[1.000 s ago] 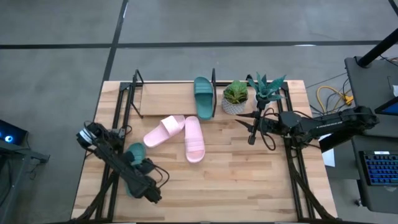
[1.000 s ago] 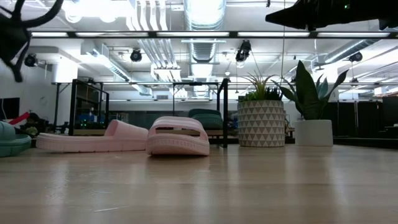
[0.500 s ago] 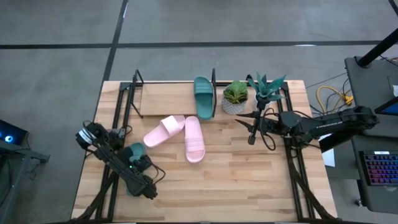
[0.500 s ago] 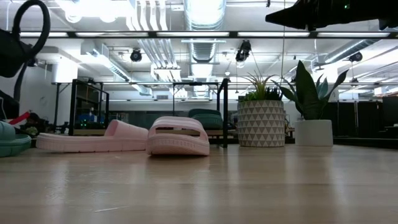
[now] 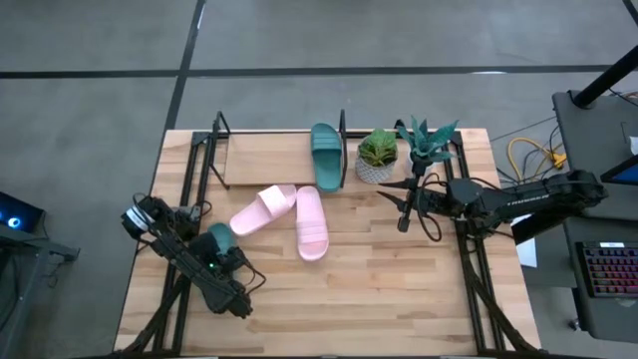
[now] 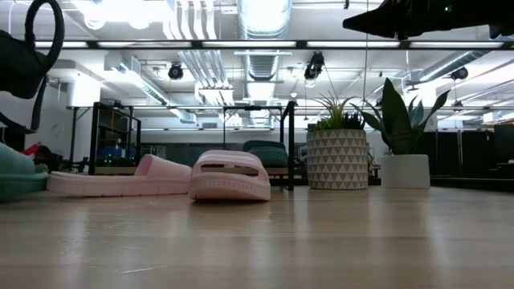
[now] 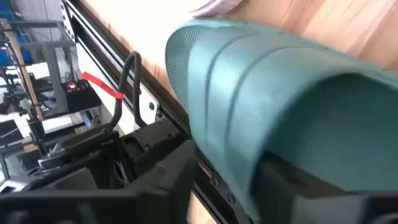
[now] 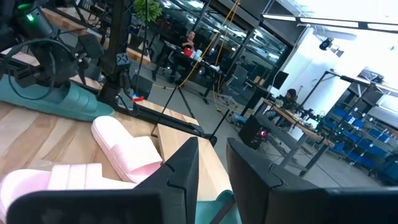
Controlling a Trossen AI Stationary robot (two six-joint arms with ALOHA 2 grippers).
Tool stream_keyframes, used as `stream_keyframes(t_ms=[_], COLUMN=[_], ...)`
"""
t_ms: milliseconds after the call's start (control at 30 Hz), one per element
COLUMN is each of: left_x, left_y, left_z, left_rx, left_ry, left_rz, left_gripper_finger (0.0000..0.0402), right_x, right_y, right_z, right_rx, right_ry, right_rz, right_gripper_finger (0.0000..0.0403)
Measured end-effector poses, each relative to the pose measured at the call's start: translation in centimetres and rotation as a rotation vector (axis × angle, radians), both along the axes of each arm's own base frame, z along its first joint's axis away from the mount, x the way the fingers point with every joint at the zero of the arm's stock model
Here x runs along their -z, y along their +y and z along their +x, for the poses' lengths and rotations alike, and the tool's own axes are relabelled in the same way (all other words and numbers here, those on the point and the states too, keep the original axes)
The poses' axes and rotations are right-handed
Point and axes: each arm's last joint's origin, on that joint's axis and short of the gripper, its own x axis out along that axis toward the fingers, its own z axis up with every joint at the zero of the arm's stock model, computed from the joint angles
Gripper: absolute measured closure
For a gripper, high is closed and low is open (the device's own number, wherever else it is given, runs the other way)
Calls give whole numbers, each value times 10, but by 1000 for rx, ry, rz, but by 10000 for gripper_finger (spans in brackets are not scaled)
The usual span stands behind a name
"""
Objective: Pick and place slides into the shelf
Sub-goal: Put the green slide into the shelf
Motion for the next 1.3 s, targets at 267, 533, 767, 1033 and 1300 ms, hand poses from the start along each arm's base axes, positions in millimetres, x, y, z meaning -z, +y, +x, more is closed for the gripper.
stream_keyframes(t_ms=[267, 533, 767, 1033, 1300], left_x=[-3, -22, -44, -57, -90], left_y=[-2, -10, -10, -6, -16], left_z=[2, 12, 29, 44, 57], left_rx=[4, 39, 73, 117, 210], left_ry=[-8, -85, -220, -237, -328], left_rz=[-15, -65, -70, -102, -179], left_gripper_finger=[392, 400, 400, 401, 401], right_x=[0, 0, 0, 0, 0], right_y=[0, 0, 0, 0, 0], right_z=[0, 0, 0, 0, 0], right_rx=[1, 0, 0, 0, 0], right_ry=[0, 0, 0, 0, -1], right_rz=[0, 0, 0, 0, 4], right_gripper_finger=[335, 335, 335, 335, 335])
